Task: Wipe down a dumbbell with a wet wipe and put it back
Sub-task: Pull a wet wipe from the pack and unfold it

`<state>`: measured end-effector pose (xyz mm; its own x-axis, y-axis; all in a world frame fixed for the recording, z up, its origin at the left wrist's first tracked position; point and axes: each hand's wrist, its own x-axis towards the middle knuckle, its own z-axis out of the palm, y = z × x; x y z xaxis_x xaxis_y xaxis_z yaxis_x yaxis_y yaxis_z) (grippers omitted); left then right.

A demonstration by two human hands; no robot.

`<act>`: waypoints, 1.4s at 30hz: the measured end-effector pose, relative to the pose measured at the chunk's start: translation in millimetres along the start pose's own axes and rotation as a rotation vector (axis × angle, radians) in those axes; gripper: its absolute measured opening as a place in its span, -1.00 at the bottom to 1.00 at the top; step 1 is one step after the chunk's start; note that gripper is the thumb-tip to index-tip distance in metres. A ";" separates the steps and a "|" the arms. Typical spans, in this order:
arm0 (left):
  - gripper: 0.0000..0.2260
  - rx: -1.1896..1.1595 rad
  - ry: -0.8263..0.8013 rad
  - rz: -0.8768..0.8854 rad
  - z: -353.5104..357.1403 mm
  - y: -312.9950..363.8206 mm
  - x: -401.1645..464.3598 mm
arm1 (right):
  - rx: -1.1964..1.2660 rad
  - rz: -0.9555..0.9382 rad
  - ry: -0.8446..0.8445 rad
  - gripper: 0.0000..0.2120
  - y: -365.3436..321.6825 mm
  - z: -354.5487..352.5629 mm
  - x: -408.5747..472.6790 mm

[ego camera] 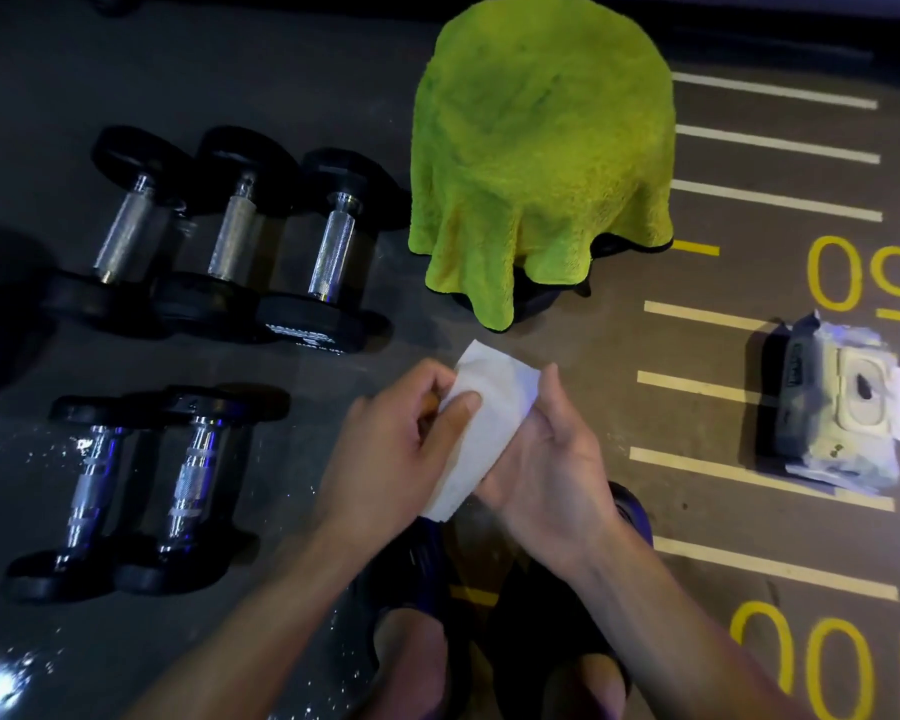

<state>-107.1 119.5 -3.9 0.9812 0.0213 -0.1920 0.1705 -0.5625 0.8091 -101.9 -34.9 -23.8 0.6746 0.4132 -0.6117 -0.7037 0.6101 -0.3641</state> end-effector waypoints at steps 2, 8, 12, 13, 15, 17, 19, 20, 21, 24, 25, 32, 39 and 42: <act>-0.82 0.038 0.043 -0.002 -2.5 -1.7 2.1 | -0.055 -0.023 0.009 -0.35 0.5 2.0 -0.7; -0.76 0.215 0.084 0.031 -9.2 1.4 1.9 | -0.165 -0.050 0.023 -0.53 6.0 1.5 -5.7; -0.72 0.372 0.068 0.007 -6.4 5.0 3.9 | -0.177 -0.067 0.055 -0.55 5.0 0.9 -7.2; -0.70 0.408 0.079 0.005 -5.2 5.2 4.6 | -0.177 -0.065 0.064 -0.55 4.6 1.2 -7.2; -0.67 0.478 0.091 0.005 -4.1 5.5 5.7 | -0.173 -0.058 0.085 -0.54 3.7 1.6 -6.5; -0.64 0.513 0.081 0.012 -4.3 4.8 6.6 | -0.167 -0.055 0.110 -0.53 1.6 1.7 -5.5; -0.63 0.472 0.053 0.014 -4.8 3.0 6.7 | -0.147 -0.067 0.134 -0.52 -2.0 1.5 -4.8; -0.63 0.420 0.039 0.005 -4.7 1.9 6.0 | -0.136 -0.080 0.141 -0.53 -4.0 1.9 -4.7; -0.64 0.354 0.026 -0.011 -4.4 0.9 5.3 | -0.132 -0.096 0.141 -0.56 -6.2 2.6 -4.7; -0.68 0.211 0.023 -0.044 -4.7 -1.8 4.6 | -0.142 -0.149 0.145 -0.72 -10.6 5.2 -4.0; -0.69 0.201 0.037 -0.044 -5.5 -1.8 4.9 | -0.146 -0.156 0.147 -0.75 -10.8 5.3 -3.5; -0.66 0.203 0.049 0.006 -9.5 3.0 3.3 | -0.222 -0.177 0.190 -0.77 -11.0 4.0 -4.6; -0.68 -0.067 -0.007 -0.117 -3.5 -5.3 5.6 | -0.347 -0.222 0.194 -0.71 -7.6 -0.6 -4.5; -0.77 -0.226 -0.110 -0.158 -4.6 -8.2 9.5 | -0.404 -0.241 0.204 -0.75 -8.6 -3.3 -1.9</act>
<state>-98.8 128.1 -9.8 0.9271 -0.0024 -0.3748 0.3487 -0.3611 0.8649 -97.9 -43.3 -21.8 0.7997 0.1277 -0.5867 -0.5903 0.3456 -0.7295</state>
